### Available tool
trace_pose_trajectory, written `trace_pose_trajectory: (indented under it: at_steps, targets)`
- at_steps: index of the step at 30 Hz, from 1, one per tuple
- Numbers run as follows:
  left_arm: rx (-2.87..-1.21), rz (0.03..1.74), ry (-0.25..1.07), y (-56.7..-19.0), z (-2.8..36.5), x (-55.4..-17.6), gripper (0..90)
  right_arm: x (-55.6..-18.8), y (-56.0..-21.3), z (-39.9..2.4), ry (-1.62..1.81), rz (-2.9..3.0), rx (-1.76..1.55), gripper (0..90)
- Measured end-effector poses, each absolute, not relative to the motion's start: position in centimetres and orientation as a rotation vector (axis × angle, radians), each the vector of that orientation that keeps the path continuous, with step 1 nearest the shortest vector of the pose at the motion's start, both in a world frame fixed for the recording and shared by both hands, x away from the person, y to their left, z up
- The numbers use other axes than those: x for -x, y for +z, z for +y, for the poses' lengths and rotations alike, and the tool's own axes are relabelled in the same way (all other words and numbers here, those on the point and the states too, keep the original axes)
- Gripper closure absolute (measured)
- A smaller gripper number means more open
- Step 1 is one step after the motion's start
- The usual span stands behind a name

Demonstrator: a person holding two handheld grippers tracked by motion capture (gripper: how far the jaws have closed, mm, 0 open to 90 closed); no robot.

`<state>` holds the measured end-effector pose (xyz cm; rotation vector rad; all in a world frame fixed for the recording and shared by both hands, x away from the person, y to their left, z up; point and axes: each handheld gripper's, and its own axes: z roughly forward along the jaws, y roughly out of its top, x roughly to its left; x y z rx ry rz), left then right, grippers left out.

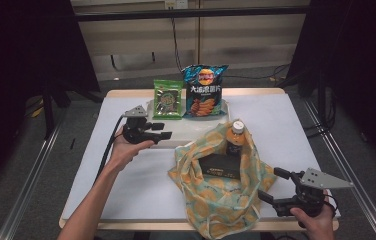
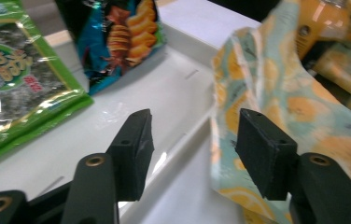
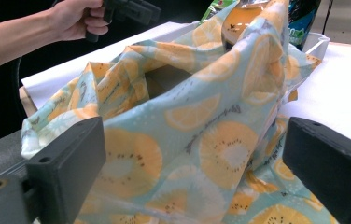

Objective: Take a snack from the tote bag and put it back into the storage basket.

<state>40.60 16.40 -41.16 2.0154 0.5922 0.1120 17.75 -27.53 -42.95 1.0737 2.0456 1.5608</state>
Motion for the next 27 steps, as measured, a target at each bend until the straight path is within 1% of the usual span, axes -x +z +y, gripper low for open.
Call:
trace_pose_trajectory:
  at_steps: [6,10,12,14,17,19,22,24,25,26,27]
  targets:
    - [-2.003,0.533,0.107,-40.3,15.7,-38.6,53.7,-17.8,-42.1,-27.2,1.549,2.041,-1.066,16.2]
    - [-2.0,0.509,0.107,-40.4,15.1,-37.5,64.2,-18.4,-41.8,-27.1,1.535,2.043,-1.081,23.0]
    - [-1.988,0.491,0.085,-40.5,14.8,-36.9,68.4,-18.8,-41.8,-26.9,1.521,2.052,-1.096,24.5]
    - [-1.989,0.47,0.069,-40.5,14.5,-36.3,70.2,-19.1,-41.7,-26.7,1.517,2.055,-1.102,25.0]
    - [-1.987,0.453,0.054,-40.4,14.2,-35.7,68.6,-19.5,-41.4,-26.6,1.522,2.05,-1.099,25.4]
    - [-1.98,0.432,0.031,-40.4,13.3,-35.2,65.8,-20.3,-40.7,-26.4,1.514,2.048,-1.1,25.3]
    - [-1.98,0.406,-0.002,-40.6,12.1,-34.8,65.6,-21.1,-40.2,-26.2,1.51,2.045,-1.091,25.2]
    - [-1.987,0.4,-0.034,-41.0,11.0,-34.6,63.9,-21.9,-40.0,-25.9,1.505,2.05,-1.088,25.1]
    - [-1.987,0.4,-0.034,-41.0,11.0,-34.6,60.1,-21.9,-40.0,-25.9,1.505,2.05,-1.088,25.1]
    - [-1.997,0.4,-0.04,-41.1,10.5,-34.5,60.1,-22.3,-40.1,-25.8,1.499,2.048,-1.093,25.3]
    - [-2.016,0.396,-0.047,-41.4,9.6,-34.4,49.5,-23.0,-40.5,-25.3,1.479,2.068,-1.102,26.0]
